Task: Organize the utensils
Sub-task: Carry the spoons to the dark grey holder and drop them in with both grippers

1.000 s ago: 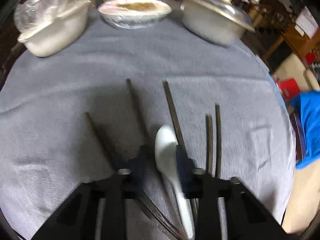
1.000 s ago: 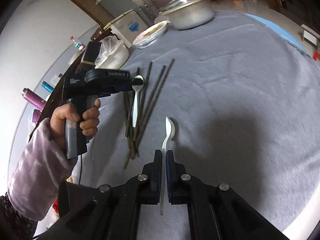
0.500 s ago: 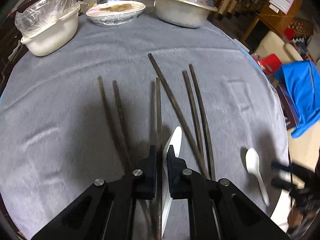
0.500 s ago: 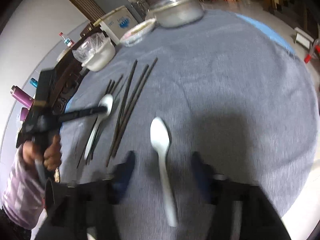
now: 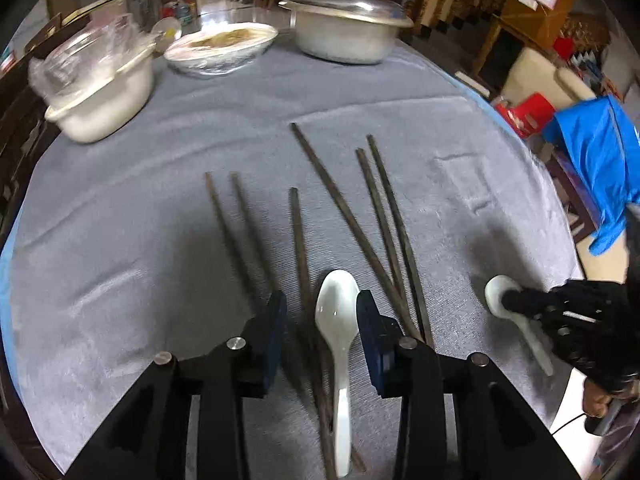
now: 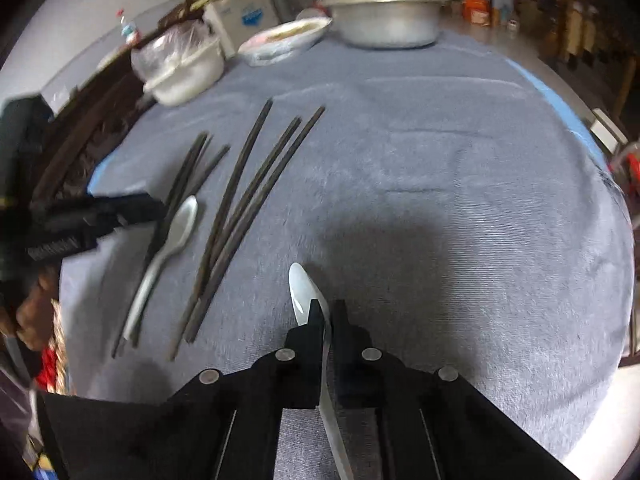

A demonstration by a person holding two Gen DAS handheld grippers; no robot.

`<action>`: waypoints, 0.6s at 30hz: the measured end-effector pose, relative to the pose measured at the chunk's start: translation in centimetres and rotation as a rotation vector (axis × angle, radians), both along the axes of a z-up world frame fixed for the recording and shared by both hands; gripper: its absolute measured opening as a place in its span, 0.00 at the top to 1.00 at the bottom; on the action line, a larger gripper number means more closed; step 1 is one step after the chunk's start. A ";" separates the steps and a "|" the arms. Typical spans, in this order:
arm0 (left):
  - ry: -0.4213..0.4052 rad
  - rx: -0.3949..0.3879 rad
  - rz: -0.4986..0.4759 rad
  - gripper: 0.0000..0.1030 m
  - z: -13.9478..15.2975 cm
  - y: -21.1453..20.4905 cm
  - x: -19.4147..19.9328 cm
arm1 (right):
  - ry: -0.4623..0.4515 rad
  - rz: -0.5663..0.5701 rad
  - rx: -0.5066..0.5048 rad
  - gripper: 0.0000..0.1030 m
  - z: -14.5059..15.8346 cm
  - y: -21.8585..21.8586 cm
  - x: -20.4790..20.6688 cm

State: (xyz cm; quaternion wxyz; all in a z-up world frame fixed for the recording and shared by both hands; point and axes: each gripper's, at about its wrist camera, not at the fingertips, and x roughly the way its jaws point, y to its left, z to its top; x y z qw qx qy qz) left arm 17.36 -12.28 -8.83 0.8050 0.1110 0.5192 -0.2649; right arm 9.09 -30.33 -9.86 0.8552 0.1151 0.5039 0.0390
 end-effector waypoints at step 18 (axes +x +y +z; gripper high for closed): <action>-0.009 -0.027 0.029 0.98 -0.1 0.4 -0.7 | -0.223 -0.116 0.386 0.95 3.7 -1.6 -7.6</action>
